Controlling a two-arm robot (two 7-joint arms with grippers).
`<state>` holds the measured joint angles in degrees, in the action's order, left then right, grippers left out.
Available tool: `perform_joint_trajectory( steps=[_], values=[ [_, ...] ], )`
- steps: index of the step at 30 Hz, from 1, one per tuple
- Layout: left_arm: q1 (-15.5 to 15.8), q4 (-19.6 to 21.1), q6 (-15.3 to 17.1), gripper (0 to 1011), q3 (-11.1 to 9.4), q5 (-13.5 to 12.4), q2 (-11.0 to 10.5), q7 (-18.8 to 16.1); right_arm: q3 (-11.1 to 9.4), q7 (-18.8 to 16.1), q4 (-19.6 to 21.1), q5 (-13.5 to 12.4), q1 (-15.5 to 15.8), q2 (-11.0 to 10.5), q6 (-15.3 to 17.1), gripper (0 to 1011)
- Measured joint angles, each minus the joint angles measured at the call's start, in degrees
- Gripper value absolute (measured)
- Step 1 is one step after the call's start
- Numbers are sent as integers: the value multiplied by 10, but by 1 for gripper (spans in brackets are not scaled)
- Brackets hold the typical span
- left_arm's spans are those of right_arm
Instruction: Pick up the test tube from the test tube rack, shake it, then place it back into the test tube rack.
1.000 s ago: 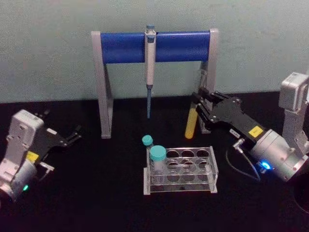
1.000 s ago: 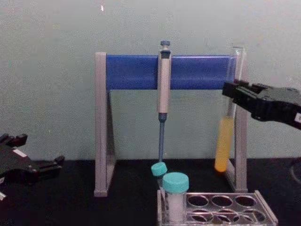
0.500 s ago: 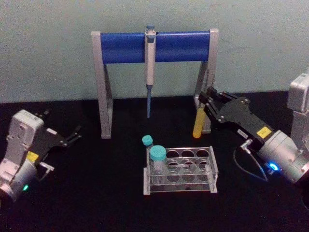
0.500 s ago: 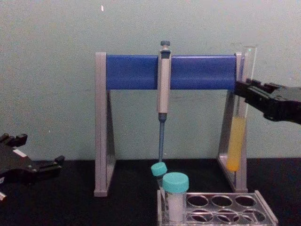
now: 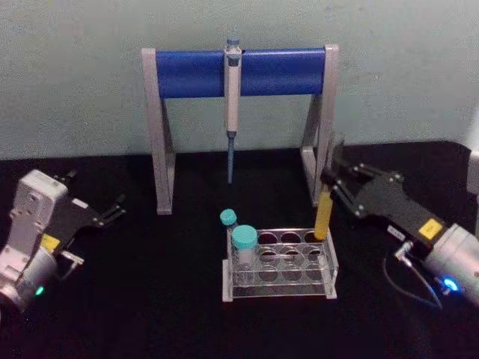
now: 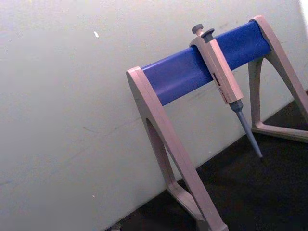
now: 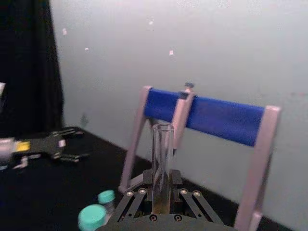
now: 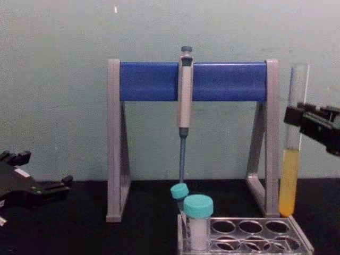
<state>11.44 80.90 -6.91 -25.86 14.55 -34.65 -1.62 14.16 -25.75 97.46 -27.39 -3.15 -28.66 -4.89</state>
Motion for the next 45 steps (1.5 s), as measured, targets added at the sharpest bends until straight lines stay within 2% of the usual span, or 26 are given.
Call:
perform_joint_trajectory(
  steps=[4,9,17,23,33,45],
  values=[
    [0,0,0,1010,0,0,0,0,4,-16,19,-9,18,-13,4,224],
    [0,0,0,1009,0,0,0,0,20,-33,22,-18,17,-15,6,223],
    [0,0,0,1009,0,0,0,0,51,-49,-5,-24,-16,2,0,224],
    [0,0,0,1010,0,0,0,0,64,-43,-44,-24,-52,29,-15,224],
    [0,0,0,1010,0,0,0,0,56,-10,-83,-8,-81,52,-24,224],
    [0,0,0,1010,0,0,0,0,40,0,-86,0,-76,53,-25,223]
  ],
)
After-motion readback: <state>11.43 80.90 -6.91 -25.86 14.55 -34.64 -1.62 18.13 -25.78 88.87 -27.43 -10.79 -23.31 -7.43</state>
